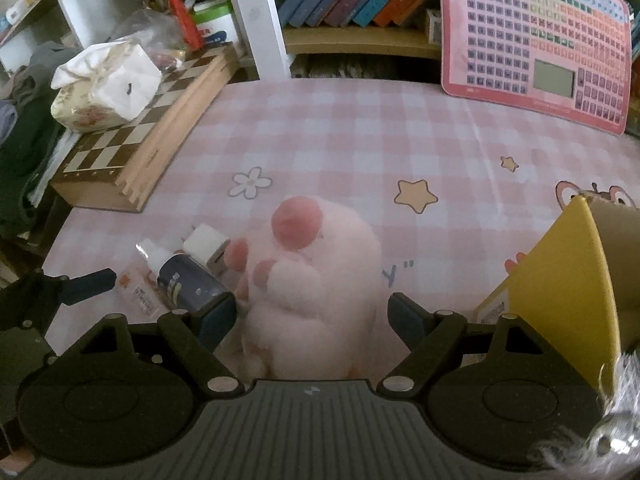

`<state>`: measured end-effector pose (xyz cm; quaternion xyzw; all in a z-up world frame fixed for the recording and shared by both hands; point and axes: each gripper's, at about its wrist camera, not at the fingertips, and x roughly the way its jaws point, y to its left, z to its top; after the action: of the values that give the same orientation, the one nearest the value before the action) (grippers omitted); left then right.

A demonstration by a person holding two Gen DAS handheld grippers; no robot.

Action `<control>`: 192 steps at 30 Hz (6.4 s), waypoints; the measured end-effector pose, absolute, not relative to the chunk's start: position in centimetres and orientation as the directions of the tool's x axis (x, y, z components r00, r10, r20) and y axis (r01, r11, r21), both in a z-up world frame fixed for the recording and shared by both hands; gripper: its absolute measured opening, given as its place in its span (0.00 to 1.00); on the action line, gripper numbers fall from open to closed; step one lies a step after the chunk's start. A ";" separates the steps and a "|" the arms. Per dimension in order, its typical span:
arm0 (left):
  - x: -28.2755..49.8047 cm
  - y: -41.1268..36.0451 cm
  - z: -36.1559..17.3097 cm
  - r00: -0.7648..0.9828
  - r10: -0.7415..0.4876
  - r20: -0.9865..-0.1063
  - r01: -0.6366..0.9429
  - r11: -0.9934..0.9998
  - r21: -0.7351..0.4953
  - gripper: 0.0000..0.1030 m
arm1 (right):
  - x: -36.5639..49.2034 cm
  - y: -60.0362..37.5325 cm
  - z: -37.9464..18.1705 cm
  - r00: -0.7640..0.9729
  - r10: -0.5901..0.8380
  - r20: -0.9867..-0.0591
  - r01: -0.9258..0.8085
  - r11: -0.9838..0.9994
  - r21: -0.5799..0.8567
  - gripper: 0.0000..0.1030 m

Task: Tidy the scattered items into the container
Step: 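Move the right tool to the pink plush pig and the left tool to the pink lotion tube, then grasp the pink plush pig with the right tool while the left tool grasps the pink lotion tube, then carry the pig and lotion tube toward the yellow box with both tools, then lower the pink pig and pink lotion tube into the yellow box with both tools, then open the right tool to release the pig while the left tool releases the tube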

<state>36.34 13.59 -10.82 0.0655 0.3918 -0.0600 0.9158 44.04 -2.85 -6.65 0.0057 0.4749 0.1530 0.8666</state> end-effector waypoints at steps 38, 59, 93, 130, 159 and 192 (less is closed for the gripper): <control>25.6 16.4 -3.4 0.774 -0.097 -0.625 0.110 0.994 -0.017 0.75 | 33.9 -4.3 0.3 0.600 0.363 -0.713 -0.334 0.923 0.189 0.59; 15.3 15.3 1.4 0.804 -0.164 -0.572 0.201 0.980 0.002 0.75 | 22.0 -6.5 1.5 0.625 0.353 -0.696 -0.334 0.927 0.170 0.59; 11.1 7.3 1.7 0.716 -0.425 -0.554 0.490 0.871 -0.035 0.75 | 12.1 -14.6 1.2 0.686 0.185 -0.703 -0.029 0.973 0.228 0.59; 20.1 -5.5 4.0 0.720 -0.498 -0.483 0.575 0.818 0.016 0.75 | 20.4 -27.0 5.2 0.804 0.101 -0.585 -0.010 0.988 0.156 0.59; 27.6 -13.9 -2.0 0.688 -0.287 -0.666 0.483 0.867 0.125 0.75 | 35.4 -29.1 -1.1 0.612 0.312 -0.727 -0.281 0.945 0.169 0.60; 23.8 -12.6 -0.2 0.790 -0.242 -0.563 0.372 0.919 0.127 0.89 | 32.3 -29.3 0.8 0.649 0.343 -0.679 -0.317 0.933 0.169 0.88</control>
<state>23.78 -12.60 -0.24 0.1165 0.2794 -0.1636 0.9389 32.28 -29.32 0.80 0.0172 0.3774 0.1819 0.9079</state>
